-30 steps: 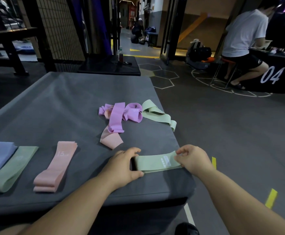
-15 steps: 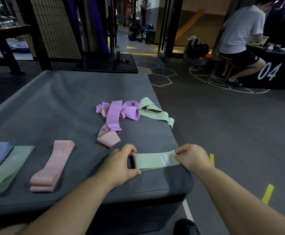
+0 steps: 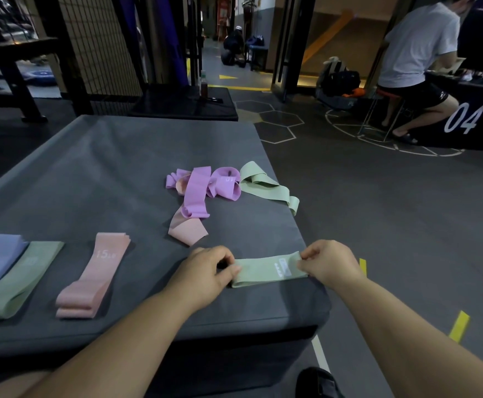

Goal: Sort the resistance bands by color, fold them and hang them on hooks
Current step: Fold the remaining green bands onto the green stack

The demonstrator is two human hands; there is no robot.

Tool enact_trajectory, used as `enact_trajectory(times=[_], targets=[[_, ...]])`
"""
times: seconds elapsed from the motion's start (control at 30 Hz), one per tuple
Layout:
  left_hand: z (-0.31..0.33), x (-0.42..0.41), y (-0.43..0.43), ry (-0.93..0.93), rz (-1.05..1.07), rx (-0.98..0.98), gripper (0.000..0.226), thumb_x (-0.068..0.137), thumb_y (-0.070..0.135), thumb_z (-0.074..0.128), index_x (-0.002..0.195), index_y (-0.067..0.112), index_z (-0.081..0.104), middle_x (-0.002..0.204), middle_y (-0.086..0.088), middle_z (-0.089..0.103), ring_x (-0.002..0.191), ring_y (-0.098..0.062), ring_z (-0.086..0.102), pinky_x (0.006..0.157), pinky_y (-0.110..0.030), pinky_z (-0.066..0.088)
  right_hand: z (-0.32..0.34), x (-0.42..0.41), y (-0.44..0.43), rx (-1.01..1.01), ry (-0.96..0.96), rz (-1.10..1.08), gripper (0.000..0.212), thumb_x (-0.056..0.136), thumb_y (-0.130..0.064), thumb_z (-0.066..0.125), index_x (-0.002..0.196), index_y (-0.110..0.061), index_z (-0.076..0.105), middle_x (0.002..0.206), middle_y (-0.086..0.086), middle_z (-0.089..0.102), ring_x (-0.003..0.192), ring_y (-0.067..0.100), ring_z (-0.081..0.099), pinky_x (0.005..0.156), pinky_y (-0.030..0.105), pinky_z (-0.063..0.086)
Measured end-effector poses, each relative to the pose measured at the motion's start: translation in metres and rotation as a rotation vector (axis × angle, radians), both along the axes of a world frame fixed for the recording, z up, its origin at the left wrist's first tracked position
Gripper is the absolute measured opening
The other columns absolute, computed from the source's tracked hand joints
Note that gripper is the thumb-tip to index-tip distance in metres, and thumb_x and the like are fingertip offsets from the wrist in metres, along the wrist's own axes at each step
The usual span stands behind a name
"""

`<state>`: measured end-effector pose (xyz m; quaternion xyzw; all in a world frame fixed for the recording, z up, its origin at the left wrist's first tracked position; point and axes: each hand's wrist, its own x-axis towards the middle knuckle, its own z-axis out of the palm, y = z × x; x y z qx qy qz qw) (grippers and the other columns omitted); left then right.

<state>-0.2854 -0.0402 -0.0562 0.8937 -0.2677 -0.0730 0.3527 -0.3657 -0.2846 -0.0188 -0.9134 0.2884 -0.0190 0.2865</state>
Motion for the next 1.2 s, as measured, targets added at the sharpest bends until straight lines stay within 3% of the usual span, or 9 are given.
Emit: enact_trajectory(times=[0.07, 0.13, 0.4, 0.57, 0.67, 0.77, 0.9, 1.03, 1.2], targets=[[-0.001, 0.0, -0.001, -0.039, 0.009, 0.023, 0.008, 0.085, 0.041, 0.064, 0.087, 0.035, 0.059, 0.091, 0.014, 0.063, 0.1, -0.006, 0.054, 0.087, -0.03, 0.048, 0.001, 0.001, 0.0, 0.01, 0.0, -0.015, 0.007, 0.077, -0.029, 0.074, 0.079, -0.028, 0.067, 0.078, -0.011, 0.066, 0.082, 0.012, 0.063, 0.059, 0.021, 0.041], [-0.002, 0.0, -0.002, -0.05, 0.025, 0.032, 0.01, 0.085, 0.032, 0.067, 0.088, 0.035, 0.058, 0.093, 0.013, 0.063, 0.101, -0.007, 0.052, 0.087, -0.029, 0.047, 0.002, 0.001, 0.0, 0.022, 0.002, -0.02, 0.008, 0.076, -0.028, 0.075, 0.075, -0.026, 0.067, 0.07, -0.01, 0.066, 0.078, 0.011, 0.064, 0.055, 0.018, 0.04], [0.0, 0.0, -0.004, 0.03, 0.076, -0.009, 0.022, 0.074, 0.033, 0.072, 0.074, 0.043, 0.053, 0.09, 0.01, 0.064, 0.09, -0.006, 0.057, 0.082, -0.033, 0.052, 0.005, 0.0, 0.004, -0.013, 0.01, -0.011, 0.013, 0.079, -0.028, 0.072, 0.069, -0.022, 0.068, 0.066, -0.008, 0.065, 0.076, 0.014, 0.063, 0.055, 0.022, 0.042], [0.002, -0.002, -0.006, 0.055, 0.103, 0.005, 0.031, 0.078, 0.028, 0.075, 0.102, 0.039, 0.057, 0.098, 0.022, 0.061, 0.101, -0.007, 0.053, 0.088, -0.029, 0.047, 0.005, 0.001, 0.003, -0.01, 0.02, -0.025, 0.008, 0.077, -0.029, 0.075, 0.077, -0.024, 0.068, 0.076, -0.011, 0.066, 0.082, 0.013, 0.062, 0.056, 0.021, 0.039], [0.008, -0.004, -0.008, 0.014, 0.177, 0.085, 0.04, 0.077, 0.034, 0.077, 0.114, 0.03, 0.06, 0.107, 0.014, 0.056, 0.107, -0.012, 0.054, 0.091, -0.031, 0.047, 0.005, 0.004, 0.003, 0.041, 0.03, -0.011, 0.011, 0.079, -0.028, 0.074, 0.087, -0.027, 0.066, 0.087, -0.01, 0.067, 0.088, 0.014, 0.062, 0.067, 0.023, 0.042], [0.015, -0.005, -0.01, 0.023, 0.254, 0.226, 0.036, 0.077, 0.045, 0.075, 0.105, 0.027, 0.061, 0.111, 0.006, 0.049, 0.104, -0.016, 0.054, 0.087, -0.03, 0.046, 0.002, 0.006, 0.002, 0.102, 0.026, 0.0, 0.015, 0.08, -0.023, 0.073, 0.094, -0.023, 0.066, 0.093, -0.006, 0.069, 0.093, 0.016, 0.063, 0.076, 0.025, 0.046], [0.018, -0.007, -0.012, 0.077, 0.248, 0.252, 0.023, 0.078, 0.045, 0.073, 0.09, 0.03, 0.061, 0.104, 0.008, 0.051, 0.094, -0.015, 0.059, 0.078, -0.028, 0.048, 0.002, 0.008, 0.003, 0.089, 0.039, 0.0, 0.011, 0.08, -0.018, 0.073, 0.083, -0.025, 0.064, 0.09, -0.004, 0.069, 0.09, 0.018, 0.064, 0.078, 0.028, 0.05], [0.014, -0.007, -0.013, 0.131, 0.223, 0.148, 0.015, 0.076, 0.035, 0.075, 0.073, 0.031, 0.06, 0.087, 0.013, 0.066, 0.08, -0.01, 0.065, 0.076, -0.032, 0.055, 0.004, 0.011, 0.004, 0.087, 0.051, -0.017, 0.013, 0.079, -0.015, 0.071, 0.078, -0.027, 0.066, 0.079, -0.009, 0.064, 0.081, 0.015, 0.06, 0.067, 0.024, 0.043], [0.014, -0.007, -0.012, 0.224, 0.216, -0.072, 0.017, 0.08, 0.018, 0.071, 0.075, 0.027, 0.057, 0.074, 0.012, 0.068, 0.066, -0.007, 0.06, 0.061, -0.023, 0.048, 0.004, 0.013, 0.003, 0.204, 0.005, -0.047, 0.015, 0.077, -0.01, 0.069, 0.074, -0.025, 0.067, 0.079, -0.006, 0.066, 0.077, 0.016, 0.06, 0.067, 0.026, 0.047]])
